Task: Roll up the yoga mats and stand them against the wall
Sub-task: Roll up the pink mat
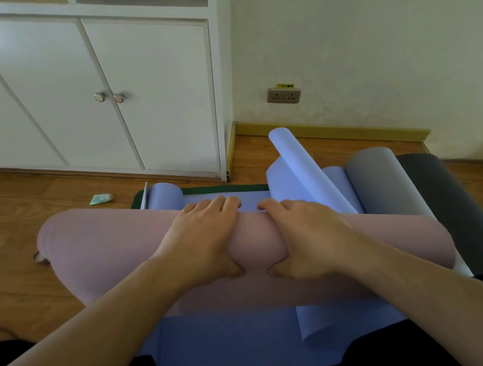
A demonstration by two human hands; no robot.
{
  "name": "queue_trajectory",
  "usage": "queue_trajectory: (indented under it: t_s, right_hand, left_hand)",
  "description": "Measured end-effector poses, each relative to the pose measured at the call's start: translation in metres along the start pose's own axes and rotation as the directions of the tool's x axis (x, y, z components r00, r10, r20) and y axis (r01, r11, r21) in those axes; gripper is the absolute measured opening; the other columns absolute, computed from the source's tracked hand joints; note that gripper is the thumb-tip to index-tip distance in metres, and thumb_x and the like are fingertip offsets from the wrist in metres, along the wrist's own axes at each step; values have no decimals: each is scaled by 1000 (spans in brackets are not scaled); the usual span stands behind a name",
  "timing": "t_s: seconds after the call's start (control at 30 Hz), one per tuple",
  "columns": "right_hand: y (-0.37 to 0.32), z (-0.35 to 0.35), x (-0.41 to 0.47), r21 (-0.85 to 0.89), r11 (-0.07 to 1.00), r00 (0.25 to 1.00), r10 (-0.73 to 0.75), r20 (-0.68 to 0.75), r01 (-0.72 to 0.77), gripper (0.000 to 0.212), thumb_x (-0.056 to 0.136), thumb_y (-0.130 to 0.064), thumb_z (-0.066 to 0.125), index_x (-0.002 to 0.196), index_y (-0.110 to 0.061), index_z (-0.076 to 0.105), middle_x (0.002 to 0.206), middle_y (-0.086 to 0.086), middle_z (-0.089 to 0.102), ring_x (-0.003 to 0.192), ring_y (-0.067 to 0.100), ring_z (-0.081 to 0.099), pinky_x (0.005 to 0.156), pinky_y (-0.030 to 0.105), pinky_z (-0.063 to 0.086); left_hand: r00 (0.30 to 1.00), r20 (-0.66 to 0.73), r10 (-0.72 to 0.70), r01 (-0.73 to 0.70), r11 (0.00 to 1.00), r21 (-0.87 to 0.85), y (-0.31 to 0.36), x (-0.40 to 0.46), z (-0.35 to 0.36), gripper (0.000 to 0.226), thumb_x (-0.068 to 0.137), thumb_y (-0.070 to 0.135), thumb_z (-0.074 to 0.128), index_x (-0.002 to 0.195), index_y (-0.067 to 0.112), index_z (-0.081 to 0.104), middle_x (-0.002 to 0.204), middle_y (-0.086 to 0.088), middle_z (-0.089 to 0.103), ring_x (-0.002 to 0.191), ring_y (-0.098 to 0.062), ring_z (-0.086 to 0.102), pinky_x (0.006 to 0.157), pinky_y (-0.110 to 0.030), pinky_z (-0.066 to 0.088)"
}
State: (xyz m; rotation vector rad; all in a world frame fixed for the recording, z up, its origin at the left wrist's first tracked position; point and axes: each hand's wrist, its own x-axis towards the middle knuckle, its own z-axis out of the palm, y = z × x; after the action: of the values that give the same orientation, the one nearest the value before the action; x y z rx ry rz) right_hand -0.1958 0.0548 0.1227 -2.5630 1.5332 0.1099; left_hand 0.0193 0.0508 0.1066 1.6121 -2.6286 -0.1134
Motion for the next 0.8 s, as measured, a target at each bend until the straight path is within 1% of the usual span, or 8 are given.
queue_trajectory:
  t_s: [0.1,0.17,0.23,0.3,0.4,0.53,0.67,0.8]
  right_hand:
    - [1,2,0,-72,997,1000,-6,20,7,118,71,-71,84,160,-30,19,149,-1,43,130,23,49,108,40,43]
    - [0,5,1,-108,994,1000,-15,7,16,112,69,-70,85,155,-29,26,141,0,47,121,23,51,101,39,44]
    - [-1,6,2,-101,995,999,-27,-22,24,95,72,-65,84,145,-31,34,130,-1,53,110,22,55,89,36,44]
    - [0,3,1,-84,996,999,-33,-41,29,84,73,-62,81,139,-32,39,123,-2,59,102,21,57,81,33,43]
    - [1,1,-1,-25,1000,1000,-15,-17,14,84,71,-65,81,139,-35,41,122,-5,63,101,20,62,78,32,44]
    - [1,2,-1,16,1000,1000,-6,12,6,91,72,-68,82,144,-36,36,129,-6,61,107,20,62,80,32,44]
    - [3,5,-1,-83,996,999,-42,-14,40,109,69,-71,83,154,-30,30,140,-2,50,118,21,54,99,38,47]
    - [1,5,0,-76,996,999,-40,-28,38,95,72,-68,82,147,-32,36,132,-2,56,112,21,56,94,37,47]
  left_hand:
    - [1000,-9,-11,10,997,-79,-5,-2,-8,91,64,69,82,136,29,44,124,9,61,105,-15,59,86,-30,43]
    - [999,39,-27,31,994,-106,-6,-3,-11,87,65,71,81,133,32,44,120,12,61,100,-13,57,80,-28,39]
    - [996,84,-35,46,991,-125,-5,-3,-12,88,66,72,81,136,34,43,125,12,59,106,-12,55,84,-29,41]
    - [994,105,-26,35,996,-87,-3,-5,-8,100,65,76,79,145,33,37,137,10,51,120,-14,50,99,-31,43]
    - [995,97,5,-10,999,46,1,-6,2,124,58,81,80,156,26,25,148,4,38,133,-19,42,113,-37,39]
    - [1000,28,10,-11,999,41,1,-1,2,122,62,68,85,157,20,26,147,3,48,130,-19,50,108,-36,43]
    - [998,38,-40,43,996,-81,-3,0,-5,124,61,68,84,157,22,22,132,6,61,114,-17,60,91,-28,44]
    - [994,106,-28,40,992,-118,-3,-3,-10,100,64,71,82,144,31,37,128,10,61,108,-13,59,87,-28,45]
